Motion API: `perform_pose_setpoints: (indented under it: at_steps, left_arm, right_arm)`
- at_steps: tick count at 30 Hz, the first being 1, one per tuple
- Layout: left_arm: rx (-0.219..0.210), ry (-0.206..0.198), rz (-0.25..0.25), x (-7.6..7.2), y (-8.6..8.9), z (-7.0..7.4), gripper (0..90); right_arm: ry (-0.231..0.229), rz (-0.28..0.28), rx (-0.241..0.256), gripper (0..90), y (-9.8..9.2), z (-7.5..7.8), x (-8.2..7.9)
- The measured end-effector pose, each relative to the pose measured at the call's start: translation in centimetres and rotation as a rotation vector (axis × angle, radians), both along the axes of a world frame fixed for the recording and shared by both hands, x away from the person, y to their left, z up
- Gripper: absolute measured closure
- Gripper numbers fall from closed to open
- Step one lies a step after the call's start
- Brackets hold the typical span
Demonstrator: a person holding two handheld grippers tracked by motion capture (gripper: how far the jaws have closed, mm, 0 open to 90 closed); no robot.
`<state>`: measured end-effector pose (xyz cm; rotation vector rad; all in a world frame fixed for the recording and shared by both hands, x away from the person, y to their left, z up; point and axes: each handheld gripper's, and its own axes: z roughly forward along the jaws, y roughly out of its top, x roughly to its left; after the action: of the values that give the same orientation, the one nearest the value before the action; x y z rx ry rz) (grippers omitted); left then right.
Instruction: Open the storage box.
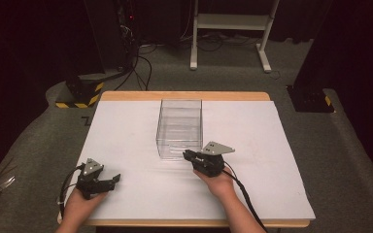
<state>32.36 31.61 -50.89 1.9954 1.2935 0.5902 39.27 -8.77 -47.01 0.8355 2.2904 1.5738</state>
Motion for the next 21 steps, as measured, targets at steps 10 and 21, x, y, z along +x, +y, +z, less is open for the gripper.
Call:
perform_pose_setpoints:
  at_steps: [10,21]
  left_arm:
    - [0.000,0.000,0.000,0.0,0.0,0.0,20.3]
    - [0.000,0.001,0.000,0.0,0.0,0.0,20.3]
  right_arm:
    - [-0.011,0.026,-0.002,82.6,-0.4,-0.1,-1.2]
    - [0.001,0.048,0.021,82.4,-0.6,-0.3,-1.9]
